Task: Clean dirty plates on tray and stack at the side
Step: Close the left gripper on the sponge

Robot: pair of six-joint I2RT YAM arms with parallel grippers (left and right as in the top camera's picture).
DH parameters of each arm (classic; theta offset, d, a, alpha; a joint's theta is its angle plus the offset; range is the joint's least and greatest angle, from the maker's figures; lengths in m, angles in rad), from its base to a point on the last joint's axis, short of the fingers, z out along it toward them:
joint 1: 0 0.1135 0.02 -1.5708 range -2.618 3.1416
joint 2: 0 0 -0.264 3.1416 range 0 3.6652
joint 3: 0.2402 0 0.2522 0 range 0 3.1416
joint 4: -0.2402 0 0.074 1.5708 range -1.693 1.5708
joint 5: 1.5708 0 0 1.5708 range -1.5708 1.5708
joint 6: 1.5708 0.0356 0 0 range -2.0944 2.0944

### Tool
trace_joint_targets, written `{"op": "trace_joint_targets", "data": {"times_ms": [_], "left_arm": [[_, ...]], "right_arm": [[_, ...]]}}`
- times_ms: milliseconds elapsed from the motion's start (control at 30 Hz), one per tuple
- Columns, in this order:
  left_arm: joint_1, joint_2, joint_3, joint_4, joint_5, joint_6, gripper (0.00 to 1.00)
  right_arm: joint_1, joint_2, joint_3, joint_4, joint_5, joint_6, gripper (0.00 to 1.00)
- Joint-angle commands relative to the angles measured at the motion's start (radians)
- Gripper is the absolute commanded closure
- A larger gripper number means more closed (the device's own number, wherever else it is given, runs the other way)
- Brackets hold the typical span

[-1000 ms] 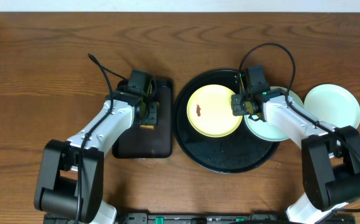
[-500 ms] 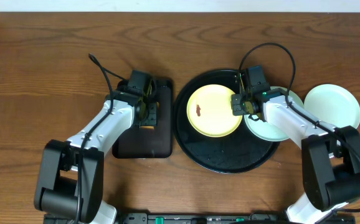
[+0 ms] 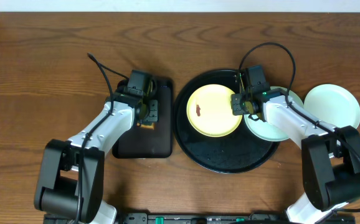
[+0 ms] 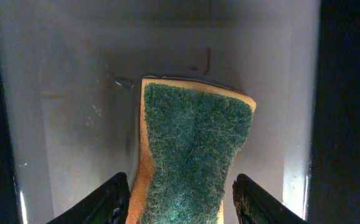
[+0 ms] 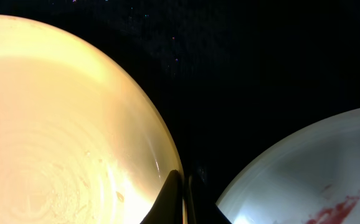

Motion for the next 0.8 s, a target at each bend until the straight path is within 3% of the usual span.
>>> {"op": "trace_joint_targets", "data": {"times_ms": [0,367,600,767], "left_arm": [[0.002,0.032,-0.017,-0.001,-0.009,-0.010,0.45],[0.002,0.045,-0.017,0.000,-0.009,-0.010,0.49],[0.002,0.045,-0.017,0.000,-0.008,-0.010,0.60],[0.002,0.045,-0.026,-0.002,-0.008,-0.010,0.55]], "right_arm": [[0.016,0.011,-0.005,0.006,0.003,0.000,0.98],[0.016,0.011,-0.005,0.010,0.003,0.000,0.98],[0.016,0.011,-0.005,0.010,0.003,-0.001,0.98],[0.016,0.011,-0.005,0.010,0.003,-0.001,0.98]]}}
